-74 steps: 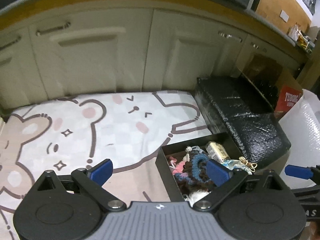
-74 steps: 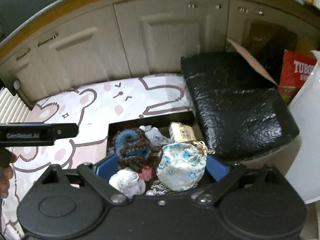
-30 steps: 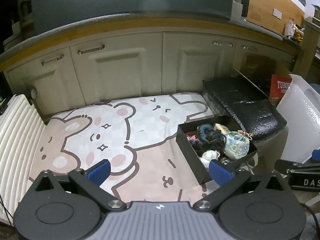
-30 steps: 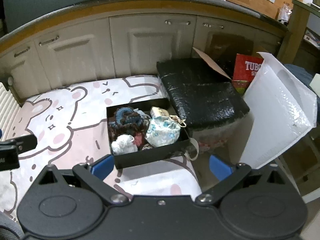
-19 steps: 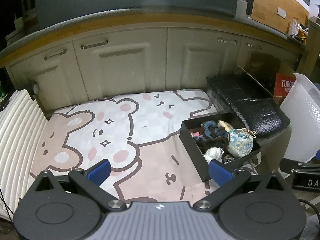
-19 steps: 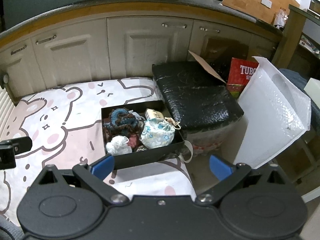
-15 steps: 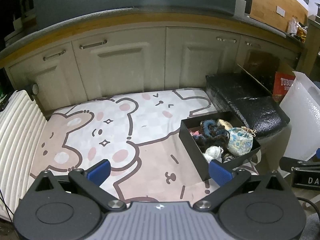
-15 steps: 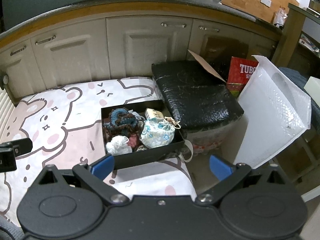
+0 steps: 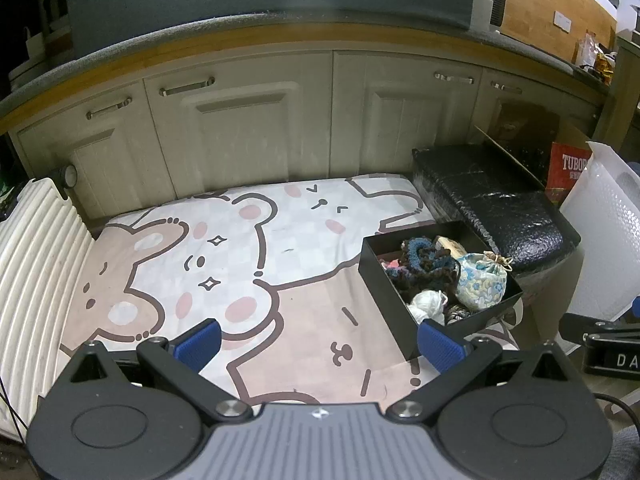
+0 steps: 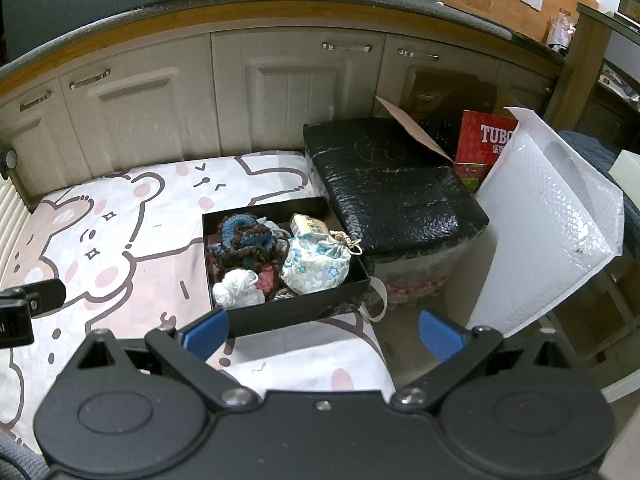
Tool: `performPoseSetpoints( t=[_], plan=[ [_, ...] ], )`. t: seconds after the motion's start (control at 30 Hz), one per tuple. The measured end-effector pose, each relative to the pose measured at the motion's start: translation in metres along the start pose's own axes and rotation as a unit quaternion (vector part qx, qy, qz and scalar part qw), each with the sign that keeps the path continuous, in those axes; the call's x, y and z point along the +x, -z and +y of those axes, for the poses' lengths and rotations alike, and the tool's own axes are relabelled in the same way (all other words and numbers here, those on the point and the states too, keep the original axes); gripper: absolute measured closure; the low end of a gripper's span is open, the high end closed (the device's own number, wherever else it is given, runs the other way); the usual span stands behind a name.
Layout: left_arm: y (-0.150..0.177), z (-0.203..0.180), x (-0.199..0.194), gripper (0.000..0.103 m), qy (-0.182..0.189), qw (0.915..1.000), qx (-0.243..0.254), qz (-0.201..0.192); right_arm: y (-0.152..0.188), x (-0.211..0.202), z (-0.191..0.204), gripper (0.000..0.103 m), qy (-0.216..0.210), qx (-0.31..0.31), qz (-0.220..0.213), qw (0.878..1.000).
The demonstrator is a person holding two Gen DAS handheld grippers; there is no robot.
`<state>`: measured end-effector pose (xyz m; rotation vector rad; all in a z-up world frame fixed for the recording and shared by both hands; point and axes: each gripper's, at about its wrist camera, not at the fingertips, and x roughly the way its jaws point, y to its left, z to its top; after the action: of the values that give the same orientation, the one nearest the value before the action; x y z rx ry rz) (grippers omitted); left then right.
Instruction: Organize objects
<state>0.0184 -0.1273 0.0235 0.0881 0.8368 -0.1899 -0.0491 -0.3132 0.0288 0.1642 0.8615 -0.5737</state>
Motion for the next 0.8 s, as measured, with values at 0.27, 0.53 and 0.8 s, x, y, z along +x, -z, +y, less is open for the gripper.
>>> performPoseSetpoints(
  t=[0.27,0.53,0.8],
  plan=[
    [0.0006,-0.0002,0.0000,0.000,0.000,1.0000,0.000,0.001,-0.0002,0.0000,0.0001,0.000,0.000,0.000,0.000,1.000],
    [0.0015,0.0000,0.0014,0.000,0.000,1.0000,0.000,0.004,0.0010,0.0014,0.0001,0.000,-0.001,0.001,0.001,1.000],
    [0.0010,-0.0001,0.0025,0.000,0.001,1.0000,0.001,0.006,0.0000,0.0013,0.0005,0.000,-0.001,0.000,0.001,1.000]
  ],
)
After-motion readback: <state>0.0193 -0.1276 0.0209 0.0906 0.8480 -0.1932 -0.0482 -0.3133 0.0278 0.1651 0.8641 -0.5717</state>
